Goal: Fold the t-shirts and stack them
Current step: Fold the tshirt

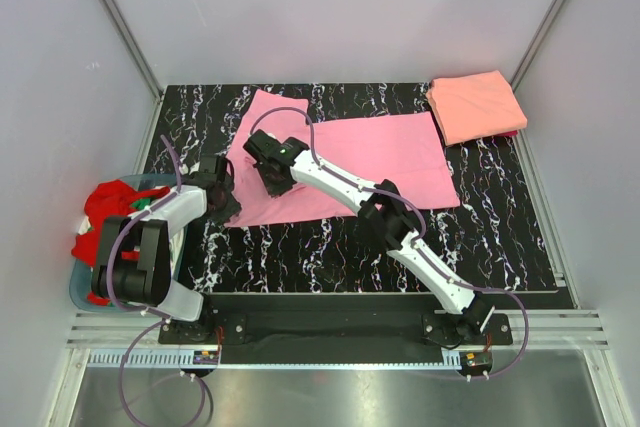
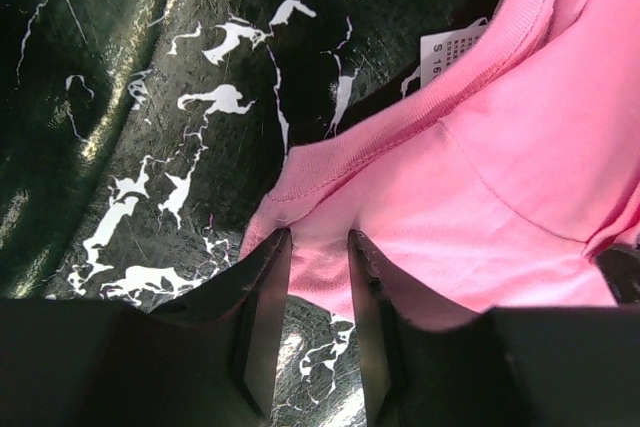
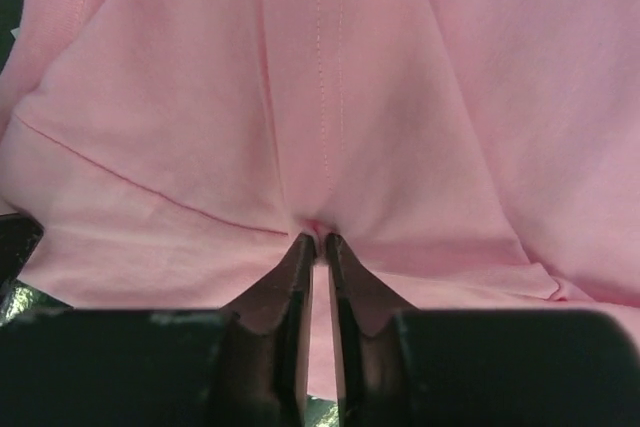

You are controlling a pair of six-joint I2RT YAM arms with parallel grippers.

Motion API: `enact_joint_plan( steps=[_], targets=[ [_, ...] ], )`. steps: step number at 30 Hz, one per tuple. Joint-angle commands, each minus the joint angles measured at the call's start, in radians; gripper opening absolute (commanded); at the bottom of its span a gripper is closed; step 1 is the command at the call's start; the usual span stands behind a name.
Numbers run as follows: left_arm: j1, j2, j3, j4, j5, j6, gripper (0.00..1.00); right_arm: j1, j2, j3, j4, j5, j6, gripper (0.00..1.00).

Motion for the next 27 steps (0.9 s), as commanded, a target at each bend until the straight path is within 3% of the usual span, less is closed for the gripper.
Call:
enact_joint_plan(
  steps=[1, 5, 19, 21, 22, 23, 25, 26, 27],
  targets=[
    [0.009, 0.018, -0.042, -0.010, -0.010, -0.014, 0.35, 0.005, -0.017, 0.003, 0.035, 0.056, -0.021, 0.17],
    [0.007, 0.018, -0.042, -0.013, -0.014, -0.017, 0.31, 0.001, -0.032, 0.003, 0.039, 0.099, -0.047, 0.01],
    [0.007, 0.010, -0.051, -0.022, -0.016, -0.025, 0.27, -0.148, -0.072, 0.006, 0.225, 0.124, -0.164, 0.02],
    [0.007, 0.010, -0.051, -0.024, -0.016, -0.025, 0.27, -0.163, -0.066, 0.010, 0.271, 0.127, -0.173, 0.14],
    [0.007, 0.012, -0.051, -0.024, -0.016, -0.025, 0.27, -0.172, -0.059, 0.012, 0.289, 0.129, -0.177, 0.28],
    [0.007, 0.012, -0.054, -0.025, -0.016, -0.023, 0.27, -0.186, -0.057, 0.015, 0.308, 0.129, -0.191, 0.61],
    [0.007, 0.012, -0.053, -0.029, -0.016, -0.022, 0.27, -0.198, -0.043, 0.042, 0.346, 0.132, -0.202, 0.73],
    [0.007, 0.010, -0.053, -0.029, -0.017, -0.023, 0.27, -0.209, -0.037, 0.058, 0.357, 0.135, -0.214, 0.86],
    [0.007, 0.012, -0.056, -0.030, -0.017, -0.023, 0.27, -0.215, -0.031, 0.073, 0.362, 0.142, -0.222, 0.93]
  ],
)
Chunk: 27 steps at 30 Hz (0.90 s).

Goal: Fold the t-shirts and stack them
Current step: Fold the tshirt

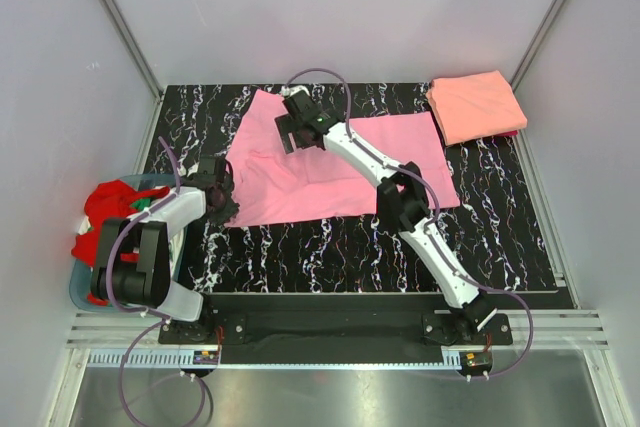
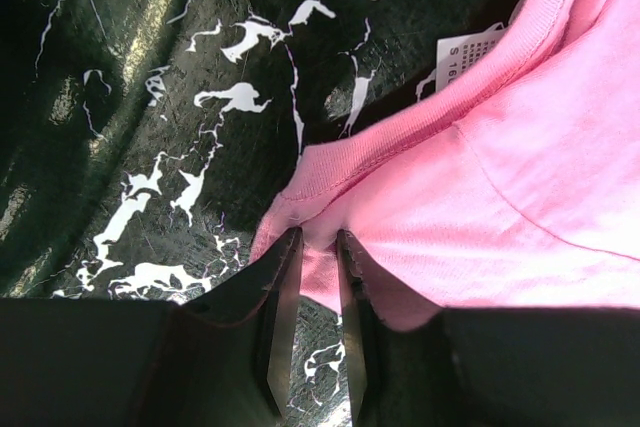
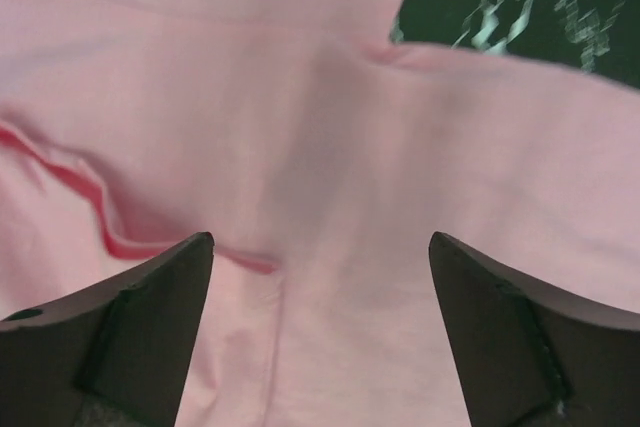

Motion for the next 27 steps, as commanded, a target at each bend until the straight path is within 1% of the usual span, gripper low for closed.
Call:
enact_joint_plan(
  steps=[1, 3, 4, 5, 6, 7, 8, 9, 10, 12, 13, 14, 15, 16, 18, 19, 21, 22, 23, 24, 26, 27],
  targets=[
    [0.005, 0.016, -0.046, -0.029, -0.009, -0.010, 0.27, -0.005, -0.032, 0.092, 0.100, 0.061, -0.056, 0.98],
    [0.005, 0.009, -0.048, -0.030, -0.010, -0.008, 0.29, -0.022, -0.055, 0.084, 0.109, 0.095, -0.079, 1.00],
    [0.005, -0.002, -0.045, -0.042, -0.021, -0.010, 0.36, -0.029, -0.097, 0.045, 0.114, 0.136, -0.082, 1.00],
    [0.005, -0.013, -0.042, -0.051, -0.022, -0.011, 0.41, -0.039, -0.128, 0.011, 0.118, 0.160, -0.068, 1.00],
    [0.002, -0.046, -0.042, -0.070, -0.024, -0.011, 0.47, -0.067, -0.209, -0.029, 0.120, 0.164, -0.056, 1.00],
    [-0.002, -0.066, -0.034, -0.081, -0.033, -0.013, 0.57, -0.086, -0.252, -0.128, 0.120, 0.155, -0.041, 1.00],
    [-0.008, -0.088, -0.027, -0.096, -0.044, -0.017, 0.62, -0.103, -0.303, -0.184, 0.106, 0.149, 0.007, 1.00],
    [-0.011, -0.129, -0.008, -0.128, -0.052, -0.017, 0.64, -0.143, -0.413, -0.248, 0.105, 0.128, 0.031, 1.00],
    [-0.012, -0.149, 0.003, -0.143, -0.064, -0.020, 0.66, -0.158, -0.471, -0.394, 0.105, 0.118, 0.051, 1.00],
    [-0.018, -0.183, 0.021, -0.162, -0.070, -0.020, 0.67, -0.198, -0.593, -0.553, 0.095, 0.109, 0.114, 1.00],
    [-0.020, -0.207, 0.035, -0.171, -0.075, -0.022, 0.67, -0.235, -0.707, -0.704, 0.091, 0.089, 0.137, 1.00],
    [-0.025, -0.215, 0.039, -0.174, -0.075, -0.028, 0.67, -0.252, -0.760, -0.774, 0.072, 0.085, 0.180, 1.00],
    [-0.026, -0.221, 0.039, -0.176, -0.070, -0.031, 0.67, -0.269, -0.856, -0.843, 0.065, 0.079, 0.196, 1.00],
    [-0.026, -0.223, 0.038, -0.174, -0.065, -0.034, 0.67, -0.285, -0.898, -0.973, 0.059, 0.074, 0.214, 1.00],
    [-0.029, -0.227, 0.021, -0.158, -0.058, -0.040, 0.67, -0.335, -0.999, -1.092, 0.055, 0.043, 0.254, 1.00],
    [-0.031, -0.227, 0.015, -0.156, -0.056, -0.042, 0.67, -0.348, -1.021, -1.189, 0.052, 0.043, 0.265, 1.00],
    [-0.034, -0.224, 0.001, -0.148, -0.053, -0.043, 0.68, -0.397, -1.067, -1.268, 0.045, 0.016, 0.299, 1.00],
    [-0.034, -0.223, -0.002, -0.148, -0.052, -0.037, 0.68, -0.413, -1.078, -1.345, 0.058, -0.003, 0.309, 1.00],
    [-0.034, -0.221, 0.001, -0.147, -0.052, -0.031, 0.68, -0.428, -1.087, -1.377, 0.093, -0.023, 0.311, 1.00],
    [-0.034, -0.215, 0.018, -0.138, -0.052, -0.017, 0.69, -0.450, -1.095, -1.399, 0.104, -0.071, 0.309, 1.00],
    [-0.032, -0.201, 0.061, -0.128, -0.049, 0.048, 0.70, -0.454, -1.095, -1.417, 0.109, -0.107, 0.302, 0.99],
    [-0.032, -0.174, 0.128, -0.116, -0.049, 0.075, 0.71, -0.454, -1.105, -1.419, 0.114, -0.162, 0.305, 0.98]
  ],
)
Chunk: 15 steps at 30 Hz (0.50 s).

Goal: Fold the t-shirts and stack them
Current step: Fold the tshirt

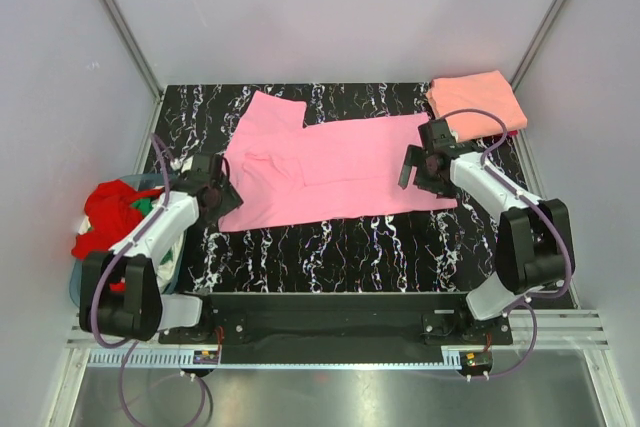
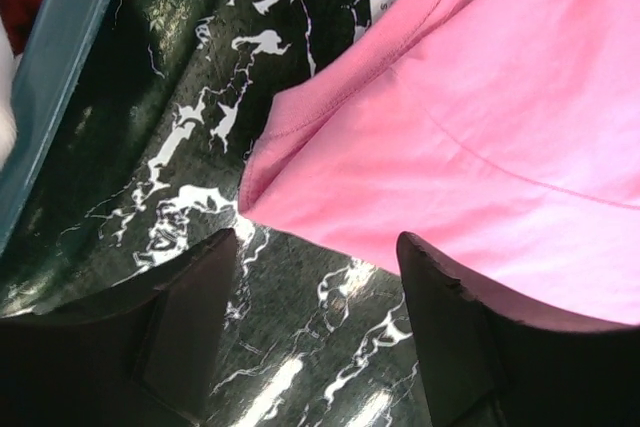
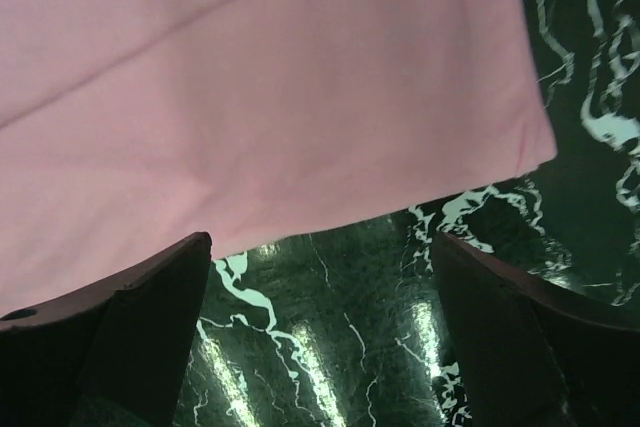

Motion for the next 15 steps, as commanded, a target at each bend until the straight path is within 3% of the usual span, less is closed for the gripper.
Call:
enact_joint_plan(
  steps=[1, 7, 10, 12, 14, 15],
  targets=[
    [0.001, 0.049, 0.152, 0.056, -0.006, 0.122, 0.72, -0.010, -0.026, -0.024, 0.051, -0.166, 0.041, 0.98],
    [0.081, 0.331, 0.508, 0.125, 0.101, 0.162, 0.73, -0.007, -0.122, -0.147, 0.195, -0.354, 0.081, 0.99],
    [0.101, 0.546, 0.793, 0.007, 0.132, 0.165, 0.71, 0.002, -0.136, -0.175, 0.221, -0.411, 0.117, 0.99],
    [0.098, 0.641, 0.959, -0.150, 0.128, 0.150, 0.65, 0.004, -0.150, -0.172, 0.171, -0.335, 0.123, 1.00],
    [0.070, 0.608, 0.931, -0.162, 0.122, 0.147, 0.65, -0.002, -0.162, -0.158, 0.075, -0.216, 0.155, 1.00],
    [0.059, 0.526, 0.841, -0.150, 0.070, 0.148, 0.66, -0.011, -0.173, -0.164, 0.050, -0.122, 0.175, 1.00]
  ],
)
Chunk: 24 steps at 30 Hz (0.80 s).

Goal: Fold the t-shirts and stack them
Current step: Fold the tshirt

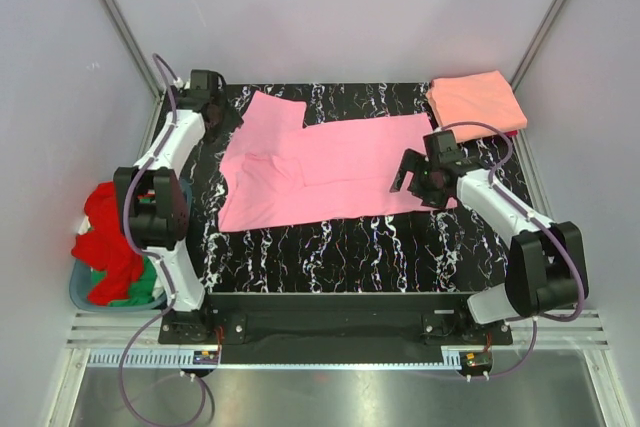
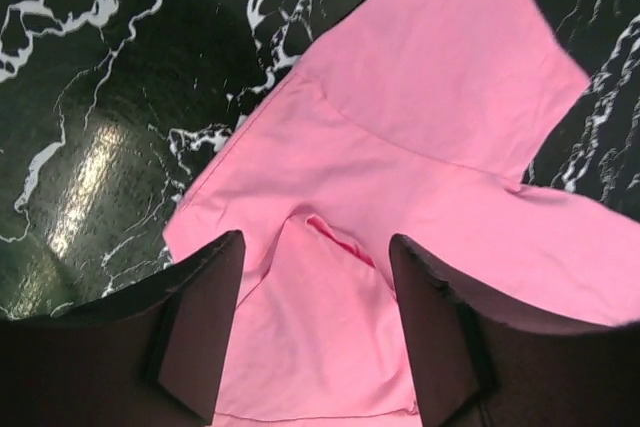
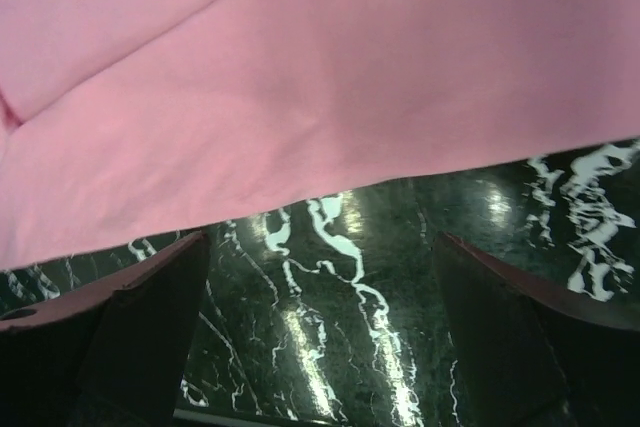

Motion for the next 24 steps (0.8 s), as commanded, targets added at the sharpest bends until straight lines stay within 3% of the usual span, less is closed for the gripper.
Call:
enact_joint_plan(
  steps=[1, 6, 11, 24],
  targets=[
    [-0.045, -0.157, -0.109, -0.132, -0.035, 0.010, 0.68, -0.021, -0.060, -0.004, -0.094, 0.185, 0.091, 1.00],
    [-0.050, -0.441, -0.503, -0.111, -0.043, -0.035, 0.68, -0.217, -0.080, -0.126, -0.044, 0.060, 0.122, 0.98],
    [-0.055, -0.582, -0.772, -0.040, -0.017, -0.073, 0.71, -0.287, -0.058, -0.153, -0.031, 0.062, 0.127, 0.95],
    [-0.055, -0.532, -0.891, 0.095, -0.055, -0.116, 0.77, -0.400, 0.193, -0.081, 0.107, 0.038, 0.077, 0.75]
  ],
)
